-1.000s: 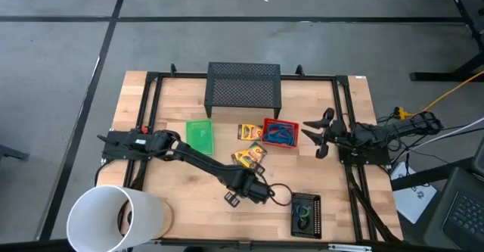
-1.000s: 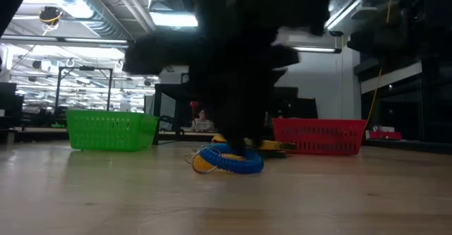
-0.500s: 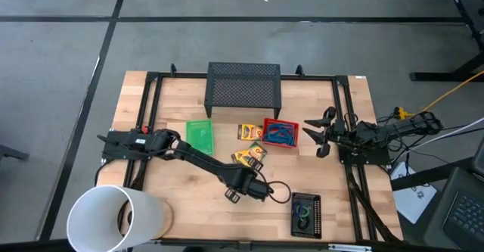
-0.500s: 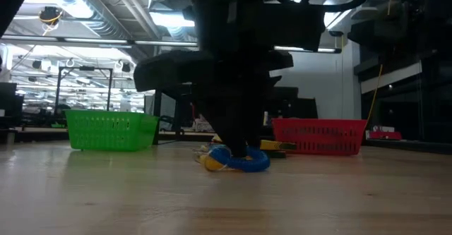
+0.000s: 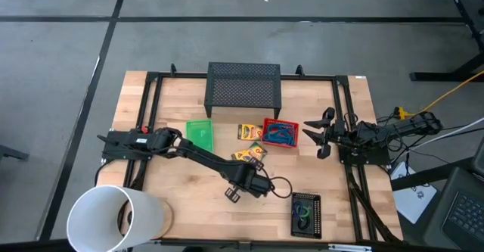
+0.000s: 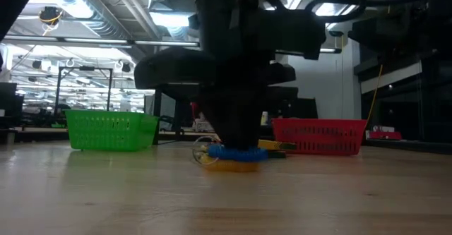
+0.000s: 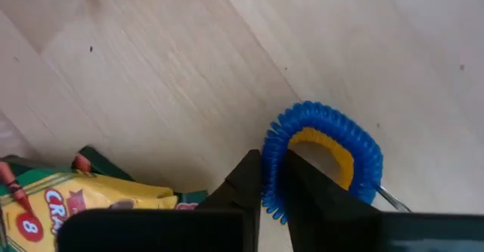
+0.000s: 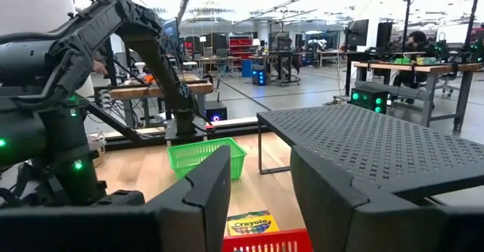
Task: Pick & Place Office Desk Supplies
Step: Put the blue spring keychain into the black bin
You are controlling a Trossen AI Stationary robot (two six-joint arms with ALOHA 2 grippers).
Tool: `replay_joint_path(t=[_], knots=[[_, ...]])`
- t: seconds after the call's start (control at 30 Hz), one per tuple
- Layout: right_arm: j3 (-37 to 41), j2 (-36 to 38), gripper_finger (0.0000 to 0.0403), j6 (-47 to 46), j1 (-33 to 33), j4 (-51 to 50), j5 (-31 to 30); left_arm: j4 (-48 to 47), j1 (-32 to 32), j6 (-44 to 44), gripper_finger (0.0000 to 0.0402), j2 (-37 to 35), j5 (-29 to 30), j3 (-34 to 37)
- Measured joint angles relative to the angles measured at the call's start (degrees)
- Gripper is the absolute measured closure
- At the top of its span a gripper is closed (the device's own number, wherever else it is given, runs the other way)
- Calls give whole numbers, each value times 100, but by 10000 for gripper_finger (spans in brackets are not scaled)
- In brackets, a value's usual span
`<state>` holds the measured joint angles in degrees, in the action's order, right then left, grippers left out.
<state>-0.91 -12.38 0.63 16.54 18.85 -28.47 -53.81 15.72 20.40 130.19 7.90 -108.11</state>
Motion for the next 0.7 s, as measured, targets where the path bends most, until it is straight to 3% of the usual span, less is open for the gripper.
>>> replay_joint_path(t=[0.17,0.53,0.7], knots=[[0,0,263,45,0,0,-24,-61,137,90,389,-12,38,-199],[-1,0,263,21,0,-1,-64,-108,406,356,385,-45,396,-975],[-2,0,263,-3,0,0,-43,-168,285,298,381,-50,-129,-847]])
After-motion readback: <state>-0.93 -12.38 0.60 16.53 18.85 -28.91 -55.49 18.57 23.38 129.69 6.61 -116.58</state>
